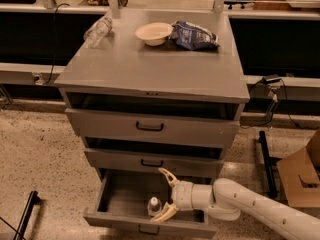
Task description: Pick blue plastic bottle from bottom drawer and place on counter
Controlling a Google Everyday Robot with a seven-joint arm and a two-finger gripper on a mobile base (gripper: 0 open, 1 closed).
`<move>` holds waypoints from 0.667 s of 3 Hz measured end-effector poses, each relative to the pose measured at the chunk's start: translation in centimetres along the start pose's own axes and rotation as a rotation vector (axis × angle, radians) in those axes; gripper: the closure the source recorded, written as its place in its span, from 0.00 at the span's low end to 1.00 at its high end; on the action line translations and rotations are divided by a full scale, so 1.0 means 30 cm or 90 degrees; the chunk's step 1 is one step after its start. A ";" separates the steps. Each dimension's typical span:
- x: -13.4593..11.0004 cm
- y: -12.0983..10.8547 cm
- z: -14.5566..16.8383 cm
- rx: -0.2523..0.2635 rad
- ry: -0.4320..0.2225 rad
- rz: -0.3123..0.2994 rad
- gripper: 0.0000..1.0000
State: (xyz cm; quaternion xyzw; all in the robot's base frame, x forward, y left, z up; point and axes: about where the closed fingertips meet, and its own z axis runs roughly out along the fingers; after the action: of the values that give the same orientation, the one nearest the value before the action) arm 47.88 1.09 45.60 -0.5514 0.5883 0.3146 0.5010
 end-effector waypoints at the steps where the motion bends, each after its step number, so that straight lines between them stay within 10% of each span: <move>1: 0.131 -0.030 0.050 0.014 0.004 0.034 0.00; 2: 0.302 -0.042 0.089 0.058 0.002 0.051 0.00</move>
Offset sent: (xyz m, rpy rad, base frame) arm 0.0412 -0.0225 -0.1528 0.0420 0.0321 -0.2063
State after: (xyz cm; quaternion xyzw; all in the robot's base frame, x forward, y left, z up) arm 50.76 0.29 36.55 -0.5043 0.6246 0.3062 0.5117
